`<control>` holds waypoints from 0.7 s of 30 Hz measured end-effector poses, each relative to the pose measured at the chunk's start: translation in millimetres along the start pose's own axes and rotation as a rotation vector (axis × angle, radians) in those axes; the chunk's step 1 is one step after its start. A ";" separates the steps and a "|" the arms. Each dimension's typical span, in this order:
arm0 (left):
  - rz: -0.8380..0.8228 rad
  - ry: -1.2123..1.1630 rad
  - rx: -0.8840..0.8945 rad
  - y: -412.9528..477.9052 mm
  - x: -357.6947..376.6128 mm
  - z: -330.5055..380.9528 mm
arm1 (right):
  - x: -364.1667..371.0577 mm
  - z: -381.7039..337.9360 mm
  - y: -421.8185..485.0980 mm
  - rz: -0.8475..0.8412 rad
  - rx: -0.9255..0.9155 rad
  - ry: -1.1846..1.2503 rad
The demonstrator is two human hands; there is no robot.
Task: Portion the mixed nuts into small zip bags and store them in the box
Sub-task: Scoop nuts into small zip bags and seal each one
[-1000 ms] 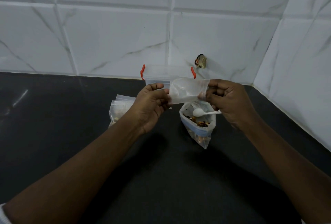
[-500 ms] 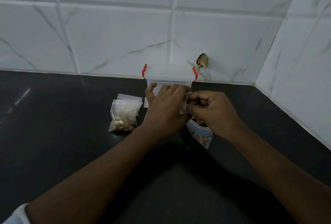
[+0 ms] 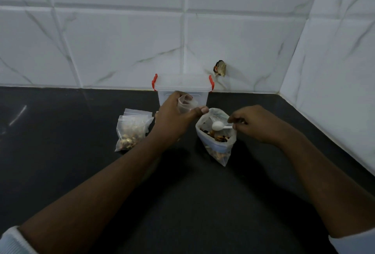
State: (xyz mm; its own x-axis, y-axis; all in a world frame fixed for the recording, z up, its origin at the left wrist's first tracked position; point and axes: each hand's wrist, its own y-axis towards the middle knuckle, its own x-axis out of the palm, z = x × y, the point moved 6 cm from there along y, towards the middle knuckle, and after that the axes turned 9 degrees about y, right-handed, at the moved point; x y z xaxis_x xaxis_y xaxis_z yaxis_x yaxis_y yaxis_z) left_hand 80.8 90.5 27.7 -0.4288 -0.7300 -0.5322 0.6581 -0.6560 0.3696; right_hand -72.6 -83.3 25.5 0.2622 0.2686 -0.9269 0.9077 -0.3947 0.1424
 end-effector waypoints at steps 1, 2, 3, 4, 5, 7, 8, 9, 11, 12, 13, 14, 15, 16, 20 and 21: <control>0.011 -0.019 -0.009 2.3 1.5 0.7 | -2.6 -1.5 0.5 0.028 -0.013 -0.010; 0.041 -0.047 -0.014 2.7 2.3 0.1 | -5.4 -2.9 0.1 0.057 -0.029 0.005; 0.091 -0.077 -0.015 1.3 2.3 -2.7 | -8.1 -5.2 -0.9 0.077 -0.044 0.039; 0.141 -0.105 -0.014 -2.3 2.4 -7.5 | -9.5 -8.0 -2.5 0.083 -0.057 0.082; 0.165 -0.121 -0.010 -6.8 3.4 -12.0 | -9.4 -11.5 -3.9 0.076 -0.070 0.123; 0.111 -0.119 0.008 -13.5 8.0 -15.8 | -7.4 -17.8 -6.1 0.051 -0.093 0.169; 0.060 -0.113 0.011 -13.3 11.2 -17.7 | -6.0 -19.8 -5.9 0.038 -0.101 0.166; 0.017 -0.111 0.013 -13.4 13.0 -19.2 | -3.8 -21.2 -5.5 0.021 -0.110 0.145; -0.036 -0.103 0.025 -12.4 13.4 -18.0 | -0.6 -21.3 -3.8 -0.009 -0.117 0.081; -0.052 -0.084 0.033 -12.2 13.7 -16.8 | 0.1 -20.4 -3.3 -0.019 -0.109 0.053; -0.066 -0.056 0.036 -11.8 14.2 -16.6 | -0.4 -19.5 -3.4 -0.018 -0.094 0.038; -0.080 -0.032 0.036 -11.8 15.3 -16.3 | -1.8 -18.3 -4.1 -0.003 -0.081 0.041; -0.098 -0.015 0.030 -11.5 16.6 -16.7 | -4.1 -18.1 -4.5 0.029 -0.077 0.060; -0.118 0.001 0.021 -11.1 18.2 -17.1 | -6.6 -19.4 -4.8 0.076 -0.088 0.089; -0.165 0.055 -0.005 -8.3 24.7 -20.3 | 2.5 -32.9 -4.5 0.076 -0.146 0.160; -0.169 0.050 -0.016 -8.3 25.1 -20.0 | 8.7 -35.0 -3.7 0.022 -0.150 0.143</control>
State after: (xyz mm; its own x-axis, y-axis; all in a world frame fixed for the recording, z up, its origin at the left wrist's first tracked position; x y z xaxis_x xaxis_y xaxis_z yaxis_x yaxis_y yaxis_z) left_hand 77.0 81.5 -4.0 -0.5030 -0.5985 -0.6236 0.5888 -0.7654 0.2596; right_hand -62.2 -48.8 29.1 0.3169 0.3873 -0.8658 0.9370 -0.2695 0.2224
